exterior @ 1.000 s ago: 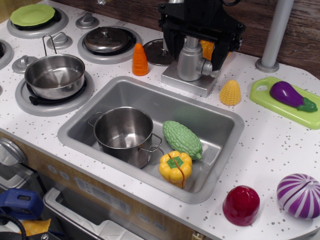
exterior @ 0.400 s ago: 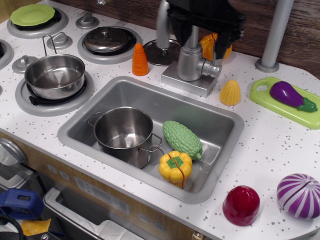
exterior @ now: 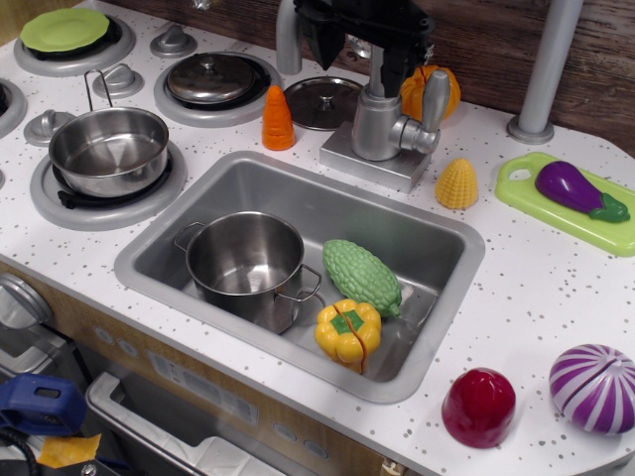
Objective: Turn faucet front to left
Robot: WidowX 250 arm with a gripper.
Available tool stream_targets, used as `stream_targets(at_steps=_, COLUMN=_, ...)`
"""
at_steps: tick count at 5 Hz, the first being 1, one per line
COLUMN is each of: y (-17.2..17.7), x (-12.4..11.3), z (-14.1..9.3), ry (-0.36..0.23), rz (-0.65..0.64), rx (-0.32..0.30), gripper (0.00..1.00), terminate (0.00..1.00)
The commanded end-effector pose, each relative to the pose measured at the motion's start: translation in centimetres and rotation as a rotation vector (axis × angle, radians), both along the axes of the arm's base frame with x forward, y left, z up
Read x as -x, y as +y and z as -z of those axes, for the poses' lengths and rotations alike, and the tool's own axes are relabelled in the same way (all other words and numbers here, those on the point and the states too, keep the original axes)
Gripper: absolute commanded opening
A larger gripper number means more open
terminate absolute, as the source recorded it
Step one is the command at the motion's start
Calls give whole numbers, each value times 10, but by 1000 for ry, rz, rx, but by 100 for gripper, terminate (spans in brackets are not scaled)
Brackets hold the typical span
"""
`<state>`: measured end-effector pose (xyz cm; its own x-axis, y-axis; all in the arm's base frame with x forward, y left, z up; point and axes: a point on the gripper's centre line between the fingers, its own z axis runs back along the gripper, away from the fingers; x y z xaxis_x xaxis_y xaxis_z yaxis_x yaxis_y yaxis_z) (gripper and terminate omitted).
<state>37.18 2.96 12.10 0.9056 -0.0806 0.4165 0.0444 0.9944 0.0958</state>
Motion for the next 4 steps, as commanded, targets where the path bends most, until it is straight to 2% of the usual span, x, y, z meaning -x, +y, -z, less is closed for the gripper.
stream_targets(at_steps=1, y=24, x=-15, z=-9, ry=-58, rz=57, rx=-4, gripper=100, terminate=0)
stream_targets(at_steps=4, y=50, x=-28, z=-13, ry=-61, rz=125, rx=-10, gripper=100, terminate=0)
